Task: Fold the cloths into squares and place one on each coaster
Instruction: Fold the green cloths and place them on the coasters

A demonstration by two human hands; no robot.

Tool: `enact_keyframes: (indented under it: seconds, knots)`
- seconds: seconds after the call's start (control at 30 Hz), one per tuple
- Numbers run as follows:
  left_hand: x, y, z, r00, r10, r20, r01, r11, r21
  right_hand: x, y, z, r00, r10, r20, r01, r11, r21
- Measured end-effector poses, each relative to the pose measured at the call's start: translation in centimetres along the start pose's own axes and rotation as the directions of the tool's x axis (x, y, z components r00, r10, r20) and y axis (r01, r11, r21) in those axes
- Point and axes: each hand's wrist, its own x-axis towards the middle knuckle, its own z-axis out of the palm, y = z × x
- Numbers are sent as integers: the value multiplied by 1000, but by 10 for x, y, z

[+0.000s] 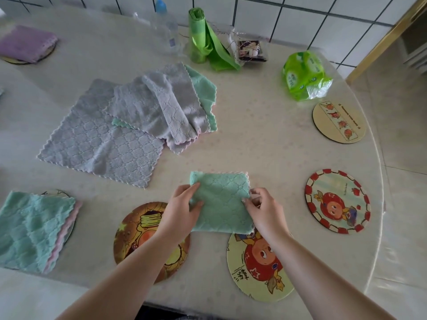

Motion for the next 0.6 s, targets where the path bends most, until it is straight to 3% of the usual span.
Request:
enact_keyframes:
  seconds: [0.1,0.17,0.27,0.37,0.6]
  knots:
    - [1,2,-4,999,29,-22,-24,979,204,0,-3,-4,1000,-16,-12,15,993,-115]
    - [-1,3,-4,984,164,-72,-126,921,369,-2,-5,-4,978,-204,-37,183,935,-305]
    - [0,4,2,950,309,43,-289,818,497,-3,-12,3,892,-420,165,444,754,-484]
    - [3,-5,10,952,219,216,-307,721,621,-2,-5,14,881,-340,329,473,657,-587]
    - [10,-14,11,942,166,291,-326,657,680,6,4,18,905,-255,341,423,621,-659]
